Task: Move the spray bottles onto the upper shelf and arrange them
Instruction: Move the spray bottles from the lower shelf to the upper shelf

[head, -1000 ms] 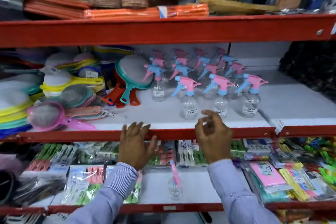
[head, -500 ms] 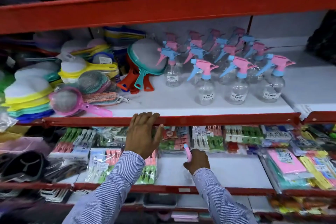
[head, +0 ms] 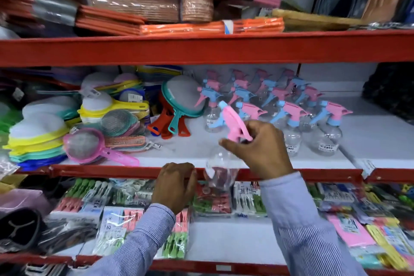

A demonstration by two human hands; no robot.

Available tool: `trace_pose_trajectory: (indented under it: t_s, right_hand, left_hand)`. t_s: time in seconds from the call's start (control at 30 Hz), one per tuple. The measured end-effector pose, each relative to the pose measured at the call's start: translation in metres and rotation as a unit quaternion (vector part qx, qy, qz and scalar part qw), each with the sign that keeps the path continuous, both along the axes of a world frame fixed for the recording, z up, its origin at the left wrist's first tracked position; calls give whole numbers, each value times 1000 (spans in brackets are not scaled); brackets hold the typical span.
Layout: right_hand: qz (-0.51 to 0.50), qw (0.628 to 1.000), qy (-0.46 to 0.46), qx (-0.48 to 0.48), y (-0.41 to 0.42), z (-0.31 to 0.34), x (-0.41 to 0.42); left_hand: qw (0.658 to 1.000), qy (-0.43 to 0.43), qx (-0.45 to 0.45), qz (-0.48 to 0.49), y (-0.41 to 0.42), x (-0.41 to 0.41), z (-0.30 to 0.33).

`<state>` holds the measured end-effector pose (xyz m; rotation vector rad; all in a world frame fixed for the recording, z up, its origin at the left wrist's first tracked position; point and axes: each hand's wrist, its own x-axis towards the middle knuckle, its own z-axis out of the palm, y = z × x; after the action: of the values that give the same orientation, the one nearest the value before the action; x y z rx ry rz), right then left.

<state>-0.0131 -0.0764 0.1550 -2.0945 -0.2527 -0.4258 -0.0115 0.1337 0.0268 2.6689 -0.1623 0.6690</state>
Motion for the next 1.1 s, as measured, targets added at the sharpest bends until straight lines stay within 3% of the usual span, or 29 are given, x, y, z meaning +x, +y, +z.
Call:
trace_pose_trajectory:
  t_s: [0.1, 0.33, 0.73, 0.93, 1.1]
  right_hand:
    - [-22, 999, -35, 9, 23, 14, 42]
    - [-57, 998, -12, -32, 66, -25, 113]
    - [-48, 998, -23, 37, 76, -42, 118]
    - [-48, 998, -32, 10, 65, -39, 107]
    - [-37, 996, -74, 30, 49, -35, 79]
  left_hand:
    - [1000, -12, -1, 4, 0, -4, 0]
    - [1000, -17, -15, 14, -2, -8, 2]
    - [1000, -25, -4, 10, 0, 0, -5]
    - [999, -27, 3, 24, 0, 5, -8]
    - [997, -17, -70, 37, -5, 15, 9]
